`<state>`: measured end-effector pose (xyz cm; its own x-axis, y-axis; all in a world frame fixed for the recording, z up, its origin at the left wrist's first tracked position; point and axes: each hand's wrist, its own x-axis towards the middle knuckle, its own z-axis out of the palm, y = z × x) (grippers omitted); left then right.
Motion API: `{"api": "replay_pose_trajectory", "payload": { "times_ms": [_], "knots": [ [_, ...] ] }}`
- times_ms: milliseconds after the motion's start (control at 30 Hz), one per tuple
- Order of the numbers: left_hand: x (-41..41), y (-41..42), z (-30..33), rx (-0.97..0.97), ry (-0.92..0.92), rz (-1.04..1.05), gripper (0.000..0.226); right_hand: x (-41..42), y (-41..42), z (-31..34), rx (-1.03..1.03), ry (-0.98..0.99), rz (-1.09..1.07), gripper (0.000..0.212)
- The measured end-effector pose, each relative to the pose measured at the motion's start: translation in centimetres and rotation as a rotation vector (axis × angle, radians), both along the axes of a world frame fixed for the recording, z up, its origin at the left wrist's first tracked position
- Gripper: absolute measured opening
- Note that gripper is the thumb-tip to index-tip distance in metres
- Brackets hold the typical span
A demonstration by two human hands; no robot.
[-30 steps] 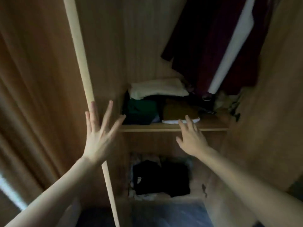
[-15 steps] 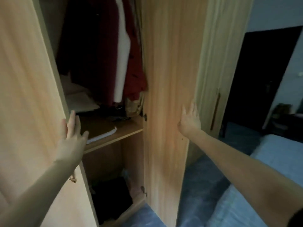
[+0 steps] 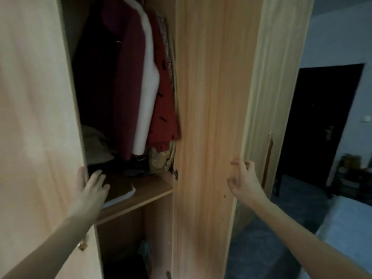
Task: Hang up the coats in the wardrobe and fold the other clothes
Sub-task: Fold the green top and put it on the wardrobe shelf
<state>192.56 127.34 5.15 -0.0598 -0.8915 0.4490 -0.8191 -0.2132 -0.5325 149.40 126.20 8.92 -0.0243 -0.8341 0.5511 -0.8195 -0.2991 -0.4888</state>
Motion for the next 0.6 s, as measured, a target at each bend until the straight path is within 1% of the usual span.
{"api": "replay_pose_trajectory", "payload": {
  "times_ms": [100, 133, 200, 300, 333, 367, 433, 467, 500, 533, 600],
  "knots": [
    [-0.4, -1.6, 0.3, -0.016, 0.014, 0.004, 0.051, 3.2, 0.9, -0.6, -0.177, 0.08, 0.039, 0.031],
    [-0.2, -2.2, 0.4, -0.07, 0.002, -0.035, 0.049, 4.9, 1.3, -0.9, -0.221, 0.107, 0.055, 0.028],
    [0.4, -2.7, 0.5, -0.183, 0.022, -0.18, 0.046, 8.9, 2.0, -1.2, -0.251, 0.136, 0.095, 0.032],
    [1.2, -1.9, 1.0, -0.212, 0.175, -0.361, 0.073, 14.7, 1.7, -1.5, -0.3, 0.068, 0.235, 0.04],
    [1.8, -1.5, 1.4, -0.213, 0.205, -0.41, 0.077, 16.5, 1.2, -1.5, -0.3, 0.032, 0.304, 0.044],
    [2.5, -1.2, 1.6, -0.231, 0.252, -0.44, 0.076, 18.2, 0.5, -1.6, -0.278, -0.019, 0.372, 0.052],
    [4.6, -0.6, 1.6, -0.309, 0.383, -0.435, 0.073, 21.4, -1.5, -1.3, -0.183, -0.144, 0.474, 0.077],
    [5.7, -0.4, 1.7, -0.325, 0.416, -0.409, 0.08, 23.1, -2.6, -1.1, -0.144, -0.166, 0.502, 0.09],
    [6.6, -0.4, 1.9, -0.321, 0.415, -0.39, 0.089, 24.7, -3.7, -0.9, -0.127, -0.144, 0.525, 0.101],
    [7.1, -0.2, 2.2, -0.306, 0.402, -0.367, 0.098, 26.4, -4.7, -0.8, -0.118, -0.098, 0.547, 0.107],
    [7.5, -0.2, 2.6, -0.312, 0.425, -0.308, 0.112, 29.4, -6.3, -0.8, -0.121, -0.006, 0.568, 0.102]
  ]
}}
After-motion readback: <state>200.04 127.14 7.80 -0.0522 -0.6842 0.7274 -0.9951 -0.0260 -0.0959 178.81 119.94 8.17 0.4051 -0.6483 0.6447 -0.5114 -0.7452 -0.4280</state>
